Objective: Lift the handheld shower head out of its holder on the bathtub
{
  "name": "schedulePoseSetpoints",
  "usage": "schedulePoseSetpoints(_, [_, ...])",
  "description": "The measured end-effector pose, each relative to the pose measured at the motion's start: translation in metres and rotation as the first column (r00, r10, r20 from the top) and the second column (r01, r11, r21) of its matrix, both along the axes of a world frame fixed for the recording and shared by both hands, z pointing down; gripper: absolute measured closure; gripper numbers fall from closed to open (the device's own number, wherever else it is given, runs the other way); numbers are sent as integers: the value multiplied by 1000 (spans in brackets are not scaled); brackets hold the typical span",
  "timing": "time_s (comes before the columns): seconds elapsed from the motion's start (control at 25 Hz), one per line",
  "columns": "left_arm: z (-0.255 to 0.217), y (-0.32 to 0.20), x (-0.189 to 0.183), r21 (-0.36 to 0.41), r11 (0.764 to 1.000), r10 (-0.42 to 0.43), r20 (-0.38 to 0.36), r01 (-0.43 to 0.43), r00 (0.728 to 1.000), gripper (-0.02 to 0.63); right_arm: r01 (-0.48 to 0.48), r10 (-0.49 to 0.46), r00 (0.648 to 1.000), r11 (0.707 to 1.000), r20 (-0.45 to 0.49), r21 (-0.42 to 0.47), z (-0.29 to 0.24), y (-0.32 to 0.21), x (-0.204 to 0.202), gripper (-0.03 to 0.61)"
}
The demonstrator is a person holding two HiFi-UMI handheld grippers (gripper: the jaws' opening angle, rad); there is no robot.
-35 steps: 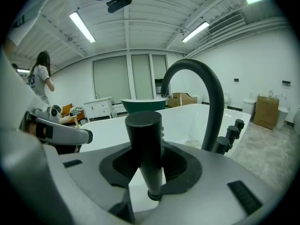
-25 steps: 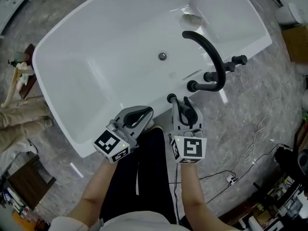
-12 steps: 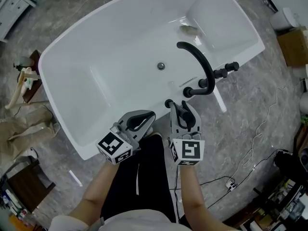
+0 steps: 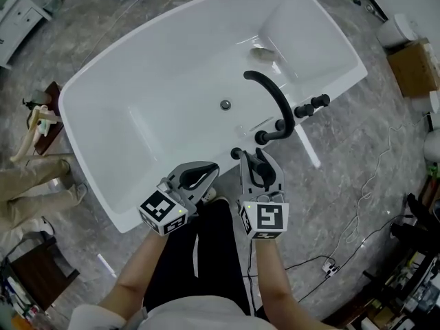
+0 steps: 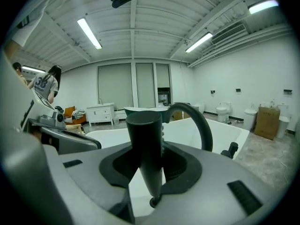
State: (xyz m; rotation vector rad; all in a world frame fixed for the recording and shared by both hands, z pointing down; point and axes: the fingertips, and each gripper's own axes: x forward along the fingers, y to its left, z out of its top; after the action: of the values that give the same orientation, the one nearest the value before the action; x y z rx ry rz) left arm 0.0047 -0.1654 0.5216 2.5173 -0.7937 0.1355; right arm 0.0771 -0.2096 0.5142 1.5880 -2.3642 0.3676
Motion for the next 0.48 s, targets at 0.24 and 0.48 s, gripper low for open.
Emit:
schedulePoseSetpoints(0.24, [-9,6,13,4,1000,27,-6,-27,1000,594,-20,19,1000,1000,15,20,-17,4,8,453])
schedulePoseSetpoints(0.48, [-25,8,25,19,999,51,-22,-51,998,594,-34,32,999,999,29,40,-33,7,17,453])
